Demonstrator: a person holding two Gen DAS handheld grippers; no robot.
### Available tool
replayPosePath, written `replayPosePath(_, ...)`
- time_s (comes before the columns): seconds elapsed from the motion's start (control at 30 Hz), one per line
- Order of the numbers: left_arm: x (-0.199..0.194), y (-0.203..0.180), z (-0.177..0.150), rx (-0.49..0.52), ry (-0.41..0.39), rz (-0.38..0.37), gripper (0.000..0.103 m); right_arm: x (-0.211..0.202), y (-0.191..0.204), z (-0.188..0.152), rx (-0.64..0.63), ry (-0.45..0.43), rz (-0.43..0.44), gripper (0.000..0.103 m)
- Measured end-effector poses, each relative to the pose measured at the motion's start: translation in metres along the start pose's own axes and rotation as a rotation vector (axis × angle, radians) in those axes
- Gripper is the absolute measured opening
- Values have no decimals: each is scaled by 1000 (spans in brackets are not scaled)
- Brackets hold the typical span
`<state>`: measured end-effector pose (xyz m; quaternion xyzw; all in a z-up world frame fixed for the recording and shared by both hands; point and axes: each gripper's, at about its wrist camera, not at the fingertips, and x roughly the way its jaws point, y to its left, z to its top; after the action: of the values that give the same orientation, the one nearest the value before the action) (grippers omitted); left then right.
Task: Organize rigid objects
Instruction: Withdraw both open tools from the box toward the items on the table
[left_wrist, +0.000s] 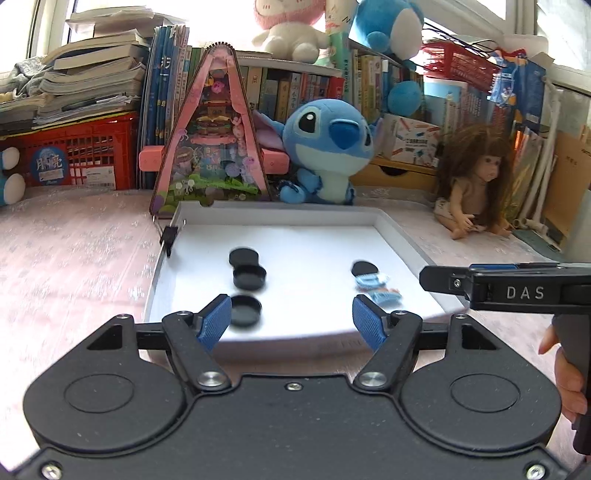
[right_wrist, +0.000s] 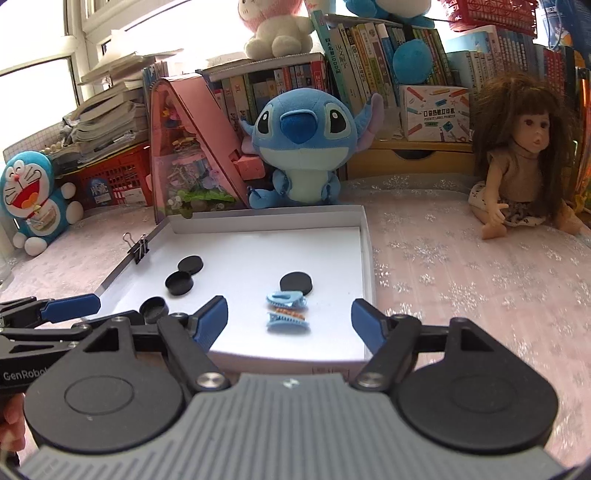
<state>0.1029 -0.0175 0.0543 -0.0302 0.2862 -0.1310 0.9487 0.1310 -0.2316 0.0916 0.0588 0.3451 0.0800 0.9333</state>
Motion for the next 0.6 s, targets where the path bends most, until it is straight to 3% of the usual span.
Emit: replayPosePath(0.6,-49,-17,-72,92,3,26,70,-42,1,-74,-67,-50,-74,86)
